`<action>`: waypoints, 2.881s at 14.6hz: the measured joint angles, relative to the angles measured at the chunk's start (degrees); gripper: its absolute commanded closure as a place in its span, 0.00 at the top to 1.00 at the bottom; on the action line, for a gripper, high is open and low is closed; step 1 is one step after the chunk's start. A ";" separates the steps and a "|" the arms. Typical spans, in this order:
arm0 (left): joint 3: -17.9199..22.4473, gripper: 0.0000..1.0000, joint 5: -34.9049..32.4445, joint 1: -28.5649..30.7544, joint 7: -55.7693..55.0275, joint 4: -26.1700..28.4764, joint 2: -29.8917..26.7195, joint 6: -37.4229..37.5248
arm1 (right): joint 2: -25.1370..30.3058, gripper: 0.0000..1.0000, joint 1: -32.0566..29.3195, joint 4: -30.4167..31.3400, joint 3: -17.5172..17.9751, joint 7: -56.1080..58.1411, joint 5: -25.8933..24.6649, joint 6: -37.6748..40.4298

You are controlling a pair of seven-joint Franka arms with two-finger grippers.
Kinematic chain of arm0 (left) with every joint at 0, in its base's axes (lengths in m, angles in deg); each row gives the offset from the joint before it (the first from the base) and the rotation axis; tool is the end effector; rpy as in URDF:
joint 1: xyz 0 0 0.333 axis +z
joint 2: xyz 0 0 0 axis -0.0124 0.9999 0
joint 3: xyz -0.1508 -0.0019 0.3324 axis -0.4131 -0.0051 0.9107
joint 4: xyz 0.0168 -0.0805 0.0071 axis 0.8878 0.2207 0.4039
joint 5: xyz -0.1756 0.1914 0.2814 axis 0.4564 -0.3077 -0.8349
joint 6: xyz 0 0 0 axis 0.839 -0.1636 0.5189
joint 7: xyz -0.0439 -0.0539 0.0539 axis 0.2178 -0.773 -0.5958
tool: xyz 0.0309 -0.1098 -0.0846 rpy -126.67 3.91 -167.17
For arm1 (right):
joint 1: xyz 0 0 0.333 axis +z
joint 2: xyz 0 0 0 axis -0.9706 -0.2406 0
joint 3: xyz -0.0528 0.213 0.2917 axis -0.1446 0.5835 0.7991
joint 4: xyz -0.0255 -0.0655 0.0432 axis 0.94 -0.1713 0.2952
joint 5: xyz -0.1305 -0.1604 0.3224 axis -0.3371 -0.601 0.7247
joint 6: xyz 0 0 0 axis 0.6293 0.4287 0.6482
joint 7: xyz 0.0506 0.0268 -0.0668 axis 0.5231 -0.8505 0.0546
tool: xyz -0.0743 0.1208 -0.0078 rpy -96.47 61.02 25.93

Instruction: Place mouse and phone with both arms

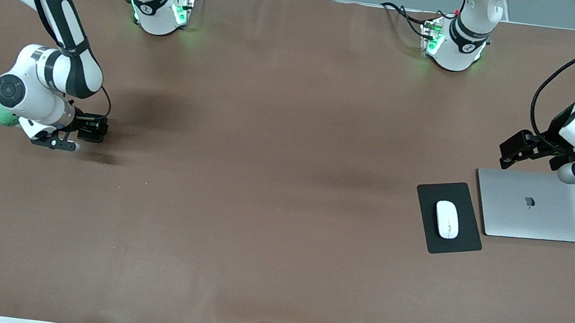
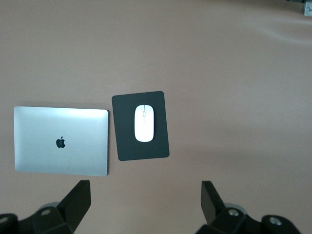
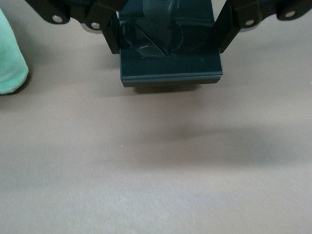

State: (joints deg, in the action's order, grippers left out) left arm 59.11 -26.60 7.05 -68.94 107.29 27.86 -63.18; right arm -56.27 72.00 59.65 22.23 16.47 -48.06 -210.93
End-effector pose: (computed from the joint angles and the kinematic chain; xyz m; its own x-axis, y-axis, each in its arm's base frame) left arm 0.5710 -0.0975 0.6286 0.9946 0.0536 0.0890 0.0553 -0.9983 -0.0163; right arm 0.4948 -0.1013 0.2012 0.9819 -0.0645 -0.1779 -0.0560 -0.9971 0.0525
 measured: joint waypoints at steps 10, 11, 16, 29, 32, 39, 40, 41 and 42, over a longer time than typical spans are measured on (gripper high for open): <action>0.31 1.00 0.00 0.32 1.19 0.00 0.00 0.46 | -0.49 1.00 0.00 1.75 -1.08 0.00 0.15 -3.48; 0.32 1.00 0.00 0.32 1.19 0.00 0.00 0.48 | -0.58 1.00 0.00 1.75 -1.09 0.01 0.16 -3.64; 0.37 1.00 0.00 0.33 1.19 0.25 0.59 0.77 | -0.64 1.00 0.04 -1.02 -1.07 0.05 0.16 -2.13; 0.31 1.00 0.00 0.30 1.26 -0.15 -0.54 0.62 | -0.37 1.00 1.96 -32.37 -0.10 0.86 1.44 37.21; 0.34 1.00 0.00 0.31 1.26 -0.16 -0.54 0.62 | -0.38 1.00 1.88 -36.11 -0.17 1.21 2.70 40.99; 0.86 1.00 0.41 1.18 4.58 -0.14 -0.53 1.42 | -0.31 1.00 1.87 -47.81 -0.20 3.46 2.92 52.43; 0.98 1.00 1.10 1.59 5.08 -0.13 -0.52 1.90 | -0.24 1.00 1.93 -49.11 -0.19 3.47 2.92 53.55; 1.07 1.00 1.47 1.81 5.33 -0.13 -0.52 2.37 | -0.17 1.00 1.94 -50.36 -0.19 3.47 2.92 54.90; 1.08 1.00 1.61 1.88 5.34 -0.14 -0.52 2.88 | -0.07 1.00 1.94 -51.55 -0.21 3.47 2.92 56.69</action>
State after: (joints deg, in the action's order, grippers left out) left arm 60.19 -25.00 8.94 -63.60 107.16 27.33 -60.30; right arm -56.35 73.94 8.10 22.02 19.94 -45.14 -154.24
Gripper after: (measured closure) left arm 0.000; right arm 0.000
